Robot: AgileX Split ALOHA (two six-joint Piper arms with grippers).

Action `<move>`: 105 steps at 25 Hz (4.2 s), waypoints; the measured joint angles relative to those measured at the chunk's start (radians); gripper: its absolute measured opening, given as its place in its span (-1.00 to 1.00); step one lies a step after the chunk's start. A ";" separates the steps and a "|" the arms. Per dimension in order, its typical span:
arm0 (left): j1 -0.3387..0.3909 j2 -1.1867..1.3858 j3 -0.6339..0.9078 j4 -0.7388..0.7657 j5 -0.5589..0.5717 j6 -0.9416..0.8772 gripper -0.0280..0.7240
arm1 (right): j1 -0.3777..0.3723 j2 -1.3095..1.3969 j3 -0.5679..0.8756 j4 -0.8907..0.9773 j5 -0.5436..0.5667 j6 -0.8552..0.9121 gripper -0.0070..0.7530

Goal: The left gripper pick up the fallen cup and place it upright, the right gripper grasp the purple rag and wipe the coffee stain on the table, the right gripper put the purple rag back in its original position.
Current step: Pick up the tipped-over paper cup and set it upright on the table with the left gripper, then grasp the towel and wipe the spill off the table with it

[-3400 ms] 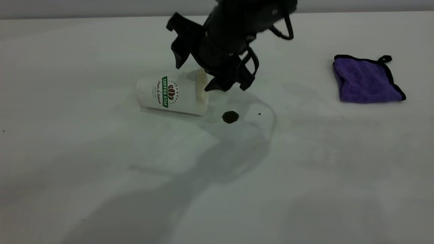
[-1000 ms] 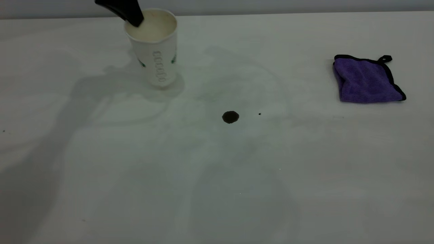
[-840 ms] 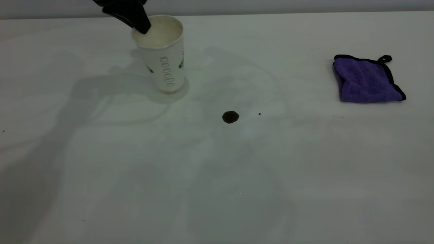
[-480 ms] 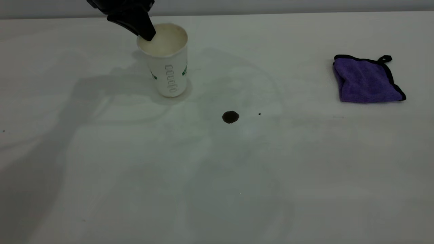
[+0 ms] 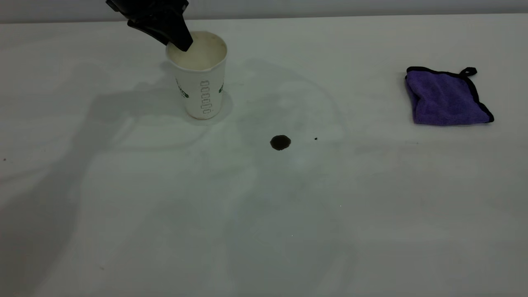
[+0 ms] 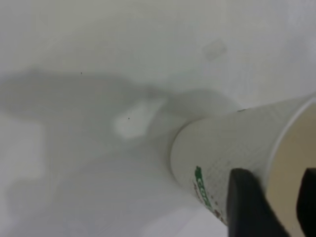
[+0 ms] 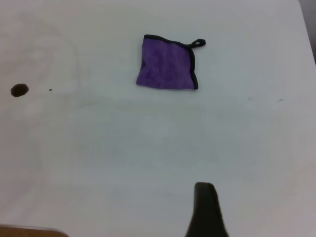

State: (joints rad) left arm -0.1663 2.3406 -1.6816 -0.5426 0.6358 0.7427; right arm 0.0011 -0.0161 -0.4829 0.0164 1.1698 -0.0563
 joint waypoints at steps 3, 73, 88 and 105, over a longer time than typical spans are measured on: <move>0.001 -0.029 0.000 0.005 0.000 0.000 0.29 | 0.000 0.000 0.000 0.000 0.000 0.000 0.57; 0.124 -2.321 1.176 0.565 0.509 -0.756 0.25 | 0.000 0.000 0.000 0.000 0.000 0.000 0.57; 0.125 -2.360 1.188 0.565 0.499 -0.753 0.25 | 0.000 0.000 0.000 0.000 0.000 0.000 0.57; 0.125 -2.360 1.188 0.565 0.498 -0.753 0.25 | 0.000 0.000 0.000 0.000 0.000 0.000 0.57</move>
State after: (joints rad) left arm -0.0416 -0.0190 -0.4938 0.0223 1.1336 -0.0100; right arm 0.0011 -0.0161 -0.4829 0.0164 1.1698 -0.0563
